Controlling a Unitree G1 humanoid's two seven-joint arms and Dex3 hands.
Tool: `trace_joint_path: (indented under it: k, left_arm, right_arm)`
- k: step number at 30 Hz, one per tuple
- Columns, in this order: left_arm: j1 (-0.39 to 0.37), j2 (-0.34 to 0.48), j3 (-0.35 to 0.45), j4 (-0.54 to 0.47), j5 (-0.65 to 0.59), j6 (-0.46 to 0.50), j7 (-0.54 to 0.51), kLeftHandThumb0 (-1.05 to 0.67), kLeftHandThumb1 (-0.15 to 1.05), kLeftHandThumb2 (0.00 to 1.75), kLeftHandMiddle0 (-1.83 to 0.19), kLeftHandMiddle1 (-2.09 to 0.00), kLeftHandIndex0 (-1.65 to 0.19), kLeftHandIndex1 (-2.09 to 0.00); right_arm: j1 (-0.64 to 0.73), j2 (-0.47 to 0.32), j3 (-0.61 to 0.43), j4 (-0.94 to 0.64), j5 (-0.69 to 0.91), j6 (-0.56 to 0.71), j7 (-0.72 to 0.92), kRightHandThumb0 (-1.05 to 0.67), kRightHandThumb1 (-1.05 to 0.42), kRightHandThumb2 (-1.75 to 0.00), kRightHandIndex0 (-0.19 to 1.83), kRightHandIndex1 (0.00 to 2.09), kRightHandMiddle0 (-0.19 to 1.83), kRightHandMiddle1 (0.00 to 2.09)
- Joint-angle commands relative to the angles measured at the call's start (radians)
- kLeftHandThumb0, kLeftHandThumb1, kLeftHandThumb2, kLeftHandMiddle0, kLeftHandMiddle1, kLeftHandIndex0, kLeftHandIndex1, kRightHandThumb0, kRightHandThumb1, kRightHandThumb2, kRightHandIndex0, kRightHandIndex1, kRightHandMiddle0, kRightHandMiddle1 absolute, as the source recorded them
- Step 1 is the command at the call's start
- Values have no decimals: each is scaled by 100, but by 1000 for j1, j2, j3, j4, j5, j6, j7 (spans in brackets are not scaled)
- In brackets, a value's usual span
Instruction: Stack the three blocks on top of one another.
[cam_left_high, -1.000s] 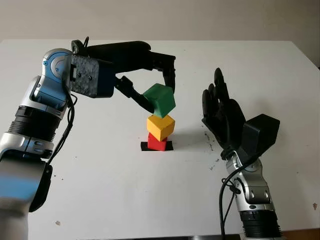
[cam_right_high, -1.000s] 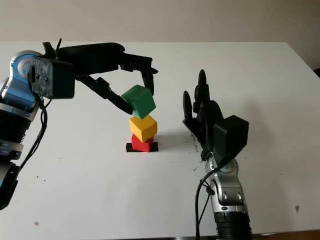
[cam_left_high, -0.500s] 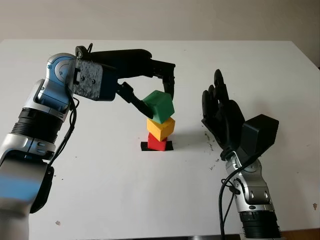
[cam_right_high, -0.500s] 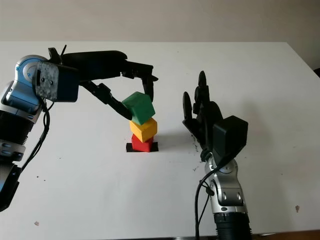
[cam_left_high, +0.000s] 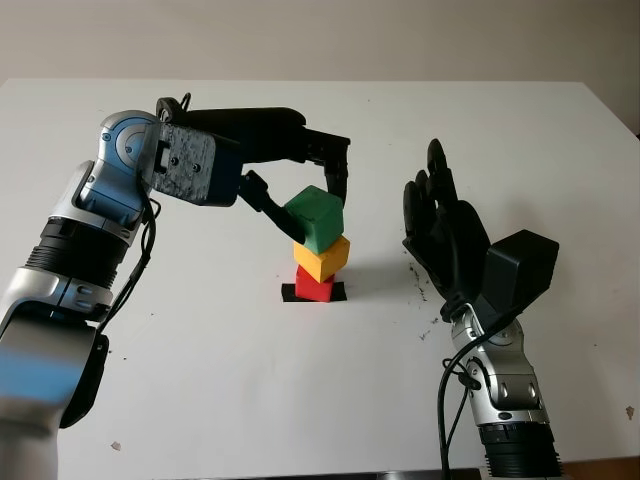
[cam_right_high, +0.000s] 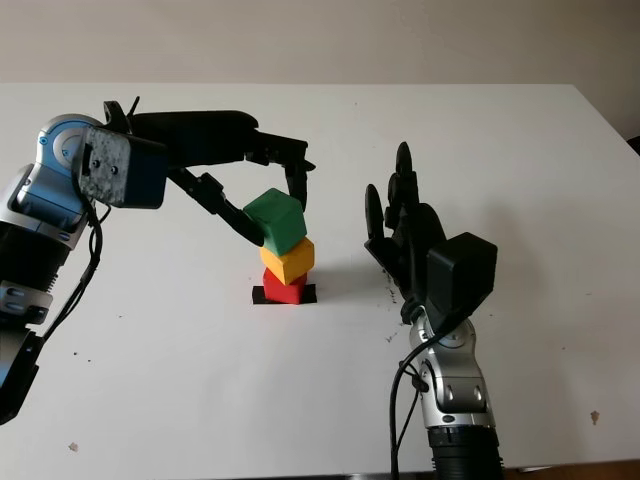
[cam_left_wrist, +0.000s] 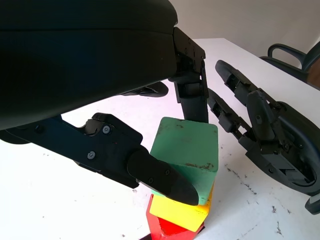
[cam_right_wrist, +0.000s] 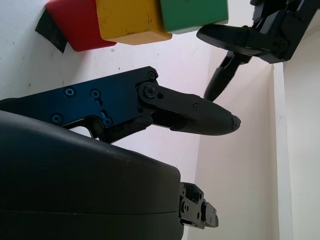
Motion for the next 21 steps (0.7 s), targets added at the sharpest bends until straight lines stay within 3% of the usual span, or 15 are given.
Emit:
trace_joint_path:
  k: [1, 7, 15, 21]
  left_arm:
    - [10, -10, 5, -15, -15, 4, 1, -43, 99, 5, -31, -5, -27, -135]
    - [17, -9, 4, -21, -36, 14, -18, -49, 99, 5, -22, -2, -13, -73]
    - [23, -10, 12, -38, -73, 32, -56, -57, 99, 5, -13, -4, -12, -46]
    - [26, 10, 29, -69, -121, 70, -98, -66, 94, 5, 9, -2, 3, -18]
  right_arm:
    - [7, -6, 1, -25, -4, 4, -4, -59, -105, -65, -19, 0, -19, 0]
    - [7, -5, 0, -23, 1, 5, -1, -58, -105, -64, -19, 0, -19, 0]
    - [6, -12, 4, -24, -17, 12, -2, -59, -105, -63, -19, 0, -19, 0]
    - [4, -9, 3, -22, -18, 14, -1, -58, -105, -64, -19, 0, -19, 0]
